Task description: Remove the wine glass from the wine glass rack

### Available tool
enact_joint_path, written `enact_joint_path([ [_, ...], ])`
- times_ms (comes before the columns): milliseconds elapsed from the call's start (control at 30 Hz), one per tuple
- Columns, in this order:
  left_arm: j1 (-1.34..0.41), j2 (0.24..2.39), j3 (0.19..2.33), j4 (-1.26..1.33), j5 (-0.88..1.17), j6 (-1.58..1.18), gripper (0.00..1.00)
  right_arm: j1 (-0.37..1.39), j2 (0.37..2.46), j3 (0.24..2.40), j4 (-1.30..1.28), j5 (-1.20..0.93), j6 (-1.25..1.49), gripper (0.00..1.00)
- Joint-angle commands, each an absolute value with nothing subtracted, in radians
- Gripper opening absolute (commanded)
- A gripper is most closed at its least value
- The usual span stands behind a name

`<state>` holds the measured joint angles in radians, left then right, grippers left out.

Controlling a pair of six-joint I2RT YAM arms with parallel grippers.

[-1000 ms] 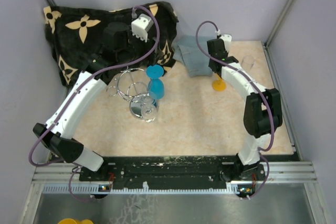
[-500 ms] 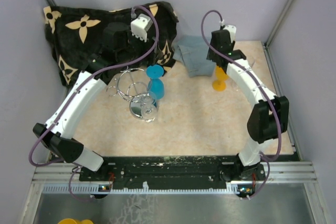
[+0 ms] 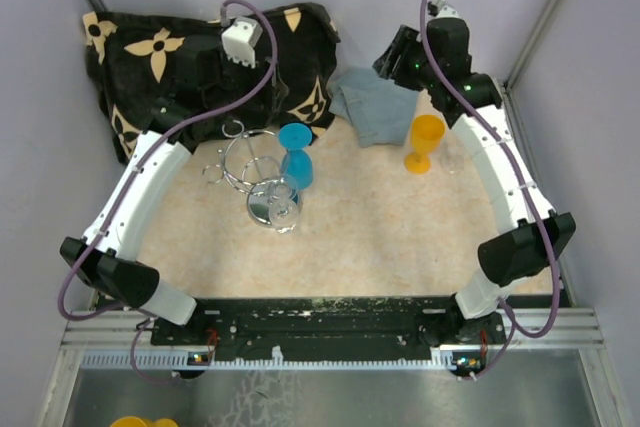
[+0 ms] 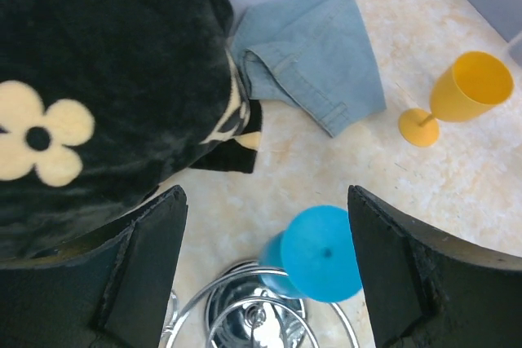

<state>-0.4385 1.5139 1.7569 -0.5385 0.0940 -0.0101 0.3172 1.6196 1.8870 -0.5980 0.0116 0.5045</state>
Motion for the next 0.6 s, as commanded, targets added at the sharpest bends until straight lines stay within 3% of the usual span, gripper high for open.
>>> enact_joint_path([
  [0, -0.366, 1.514, 1.785, -0.503, 0.084, -0.039, 0.85, 0.349, 1.579, 1.792, -0.542, -0.26, 0.683, 0.52],
  [300, -0.185, 1.506, 1.756, -0.506, 0.191, -0.174, 0.86, 0.425, 1.559, 1.544, -0.278, -0.445, 0.911, 0.5],
  [567, 0.048, 1.525, 1.678, -0.48, 0.494, -0.409, 1.0, 0.47, 1.546, 1.466, -0.16, -0.497, 0.995, 0.5],
])
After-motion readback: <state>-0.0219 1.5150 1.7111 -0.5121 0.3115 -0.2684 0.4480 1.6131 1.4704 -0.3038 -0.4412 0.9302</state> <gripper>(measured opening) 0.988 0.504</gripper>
